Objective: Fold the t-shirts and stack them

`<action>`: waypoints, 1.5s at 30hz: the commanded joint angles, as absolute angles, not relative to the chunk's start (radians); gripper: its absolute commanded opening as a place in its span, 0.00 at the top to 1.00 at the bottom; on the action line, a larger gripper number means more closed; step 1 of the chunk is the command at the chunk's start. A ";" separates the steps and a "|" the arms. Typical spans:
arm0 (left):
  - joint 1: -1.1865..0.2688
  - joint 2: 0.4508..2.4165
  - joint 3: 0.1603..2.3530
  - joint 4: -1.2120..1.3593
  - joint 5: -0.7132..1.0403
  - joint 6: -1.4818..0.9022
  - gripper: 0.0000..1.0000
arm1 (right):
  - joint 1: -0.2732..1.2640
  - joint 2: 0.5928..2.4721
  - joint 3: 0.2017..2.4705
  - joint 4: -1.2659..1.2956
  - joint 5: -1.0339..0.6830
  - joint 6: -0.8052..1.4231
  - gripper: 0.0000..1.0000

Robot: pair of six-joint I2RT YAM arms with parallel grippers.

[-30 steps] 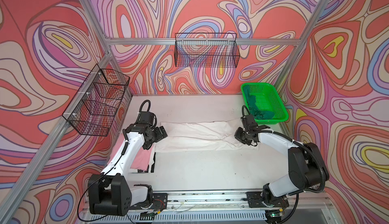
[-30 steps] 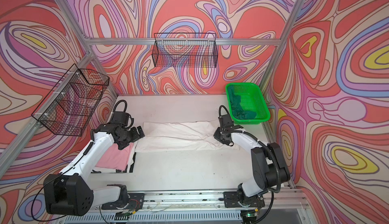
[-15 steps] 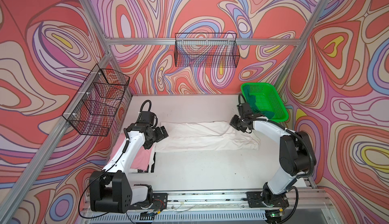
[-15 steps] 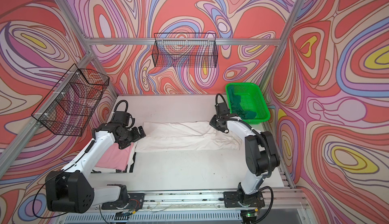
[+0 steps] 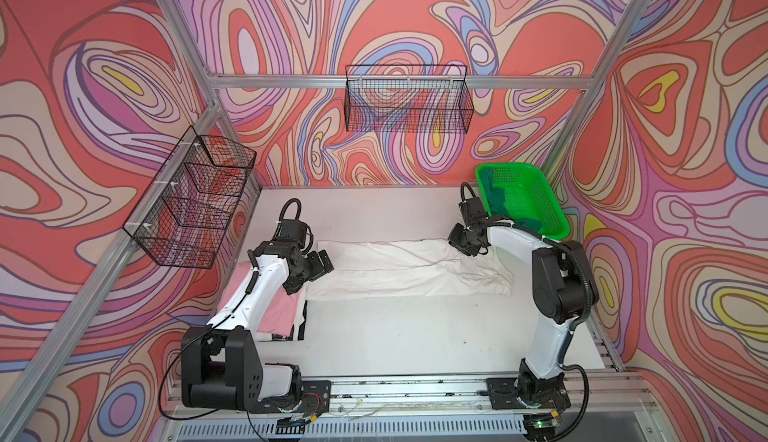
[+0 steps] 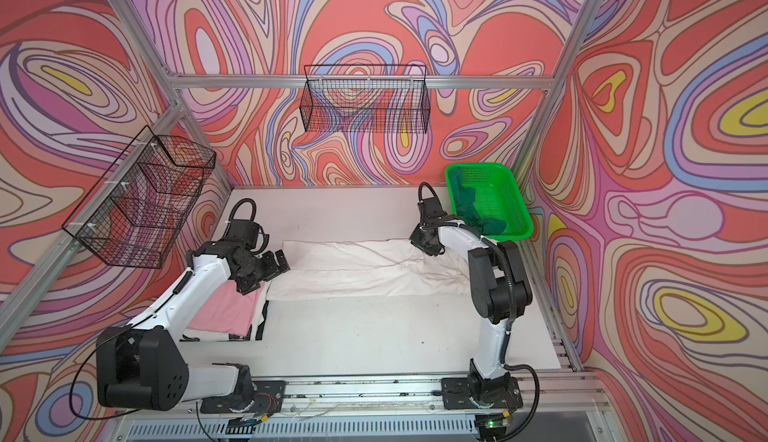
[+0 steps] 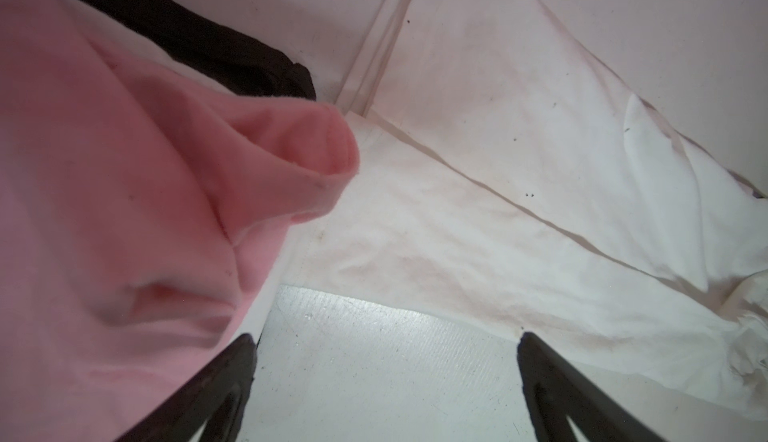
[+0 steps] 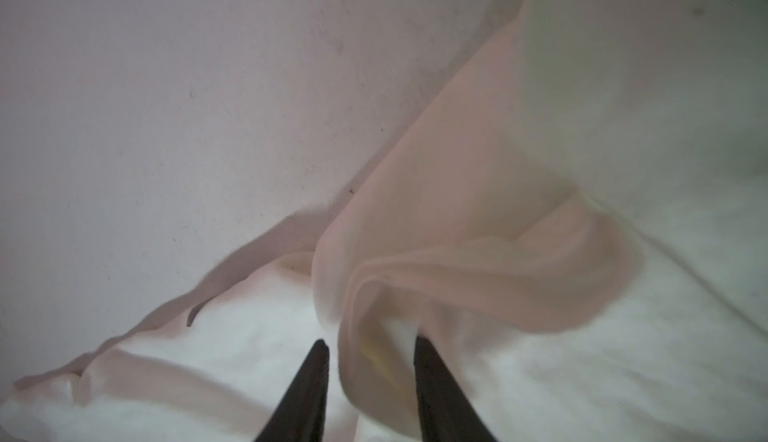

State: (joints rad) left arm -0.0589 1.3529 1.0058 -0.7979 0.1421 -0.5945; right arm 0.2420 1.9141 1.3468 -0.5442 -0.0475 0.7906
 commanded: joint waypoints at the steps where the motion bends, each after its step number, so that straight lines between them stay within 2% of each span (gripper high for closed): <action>1: -0.055 1.365 1.012 -0.800 0.152 -0.579 0.00 | 0.253 1.933 1.394 -0.573 -0.033 0.792 0.54; 9: -0.055 1.356 1.008 -0.805 0.152 -0.576 0.00 | 0.267 1.832 1.336 -0.609 0.090 0.758 0.48; 13: -0.055 1.360 1.010 -0.799 0.165 -0.577 0.00 | 0.269 1.814 1.250 -0.559 0.006 0.757 0.49; 16: -0.055 1.365 1.012 -0.799 0.170 -0.578 0.00 | 0.306 1.817 1.231 -0.543 0.024 0.751 0.50; 27: -0.055 1.356 1.009 -0.799 0.169 -0.578 0.00 | 0.409 1.895 1.367 -0.580 0.042 0.763 0.56; 37: -0.055 1.356 1.008 -0.804 0.163 -0.575 0.00 | 0.411 1.986 1.479 -0.586 -0.062 0.737 0.57; 40: -0.055 1.356 1.008 -0.804 0.161 -0.575 0.00 | 0.409 1.903 1.482 -0.607 -0.036 0.703 0.56; 45: -0.057 1.344 0.990 -0.789 0.198 -0.586 0.00 | 0.315 1.693 1.318 -0.633 0.016 0.716 0.52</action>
